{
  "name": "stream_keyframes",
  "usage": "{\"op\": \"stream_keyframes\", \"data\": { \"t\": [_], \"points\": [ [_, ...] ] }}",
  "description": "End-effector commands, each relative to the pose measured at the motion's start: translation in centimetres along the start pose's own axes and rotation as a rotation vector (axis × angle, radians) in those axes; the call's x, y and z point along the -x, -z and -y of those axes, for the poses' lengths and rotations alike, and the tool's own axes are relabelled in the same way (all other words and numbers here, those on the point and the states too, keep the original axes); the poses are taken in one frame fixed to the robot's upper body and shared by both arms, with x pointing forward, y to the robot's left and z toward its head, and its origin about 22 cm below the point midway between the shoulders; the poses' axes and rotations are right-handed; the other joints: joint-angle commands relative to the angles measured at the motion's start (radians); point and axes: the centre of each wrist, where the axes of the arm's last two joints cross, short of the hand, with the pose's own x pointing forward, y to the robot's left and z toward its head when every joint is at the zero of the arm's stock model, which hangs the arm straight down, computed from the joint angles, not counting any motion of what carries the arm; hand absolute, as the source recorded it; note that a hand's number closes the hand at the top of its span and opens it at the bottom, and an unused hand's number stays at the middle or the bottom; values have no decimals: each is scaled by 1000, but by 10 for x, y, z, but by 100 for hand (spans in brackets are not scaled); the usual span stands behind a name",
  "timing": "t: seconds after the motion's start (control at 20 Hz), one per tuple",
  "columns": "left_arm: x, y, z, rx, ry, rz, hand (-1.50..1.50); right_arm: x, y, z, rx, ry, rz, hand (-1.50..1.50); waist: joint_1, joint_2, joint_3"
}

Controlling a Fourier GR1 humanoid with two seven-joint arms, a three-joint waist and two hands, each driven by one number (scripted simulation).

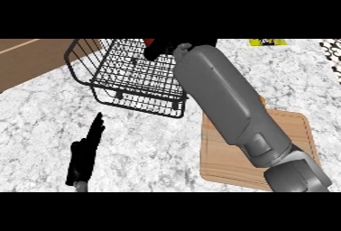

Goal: Pick the bell pepper from the cutting board and place it in the tiered basket

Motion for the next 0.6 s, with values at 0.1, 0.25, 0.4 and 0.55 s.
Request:
{"op": "stream_keyframes", "data": {
  "t": [0.1, 0.25, 0.4, 0.55],
  "points": [
    [7, 5, 2, 11, 9, -8, 0, 15, 3, -7, -18, 256, -34, -150, 11, 3, -1],
    [3, -6, 7, 10, 0, -3, 0, 16, 3, -4, 31, 378, 14, -150, 14, 1, 0],
    [4, 13, 6, -15, -2, -14, 0, 1, 2, 3, 44, 481, 26, -150, -8, 1, 0],
    [0, 4, -8, -30, -15, -5, 0, 3, 5, 9, 222, 498, 84, -150, -36, -8, 0]
  ]
}}
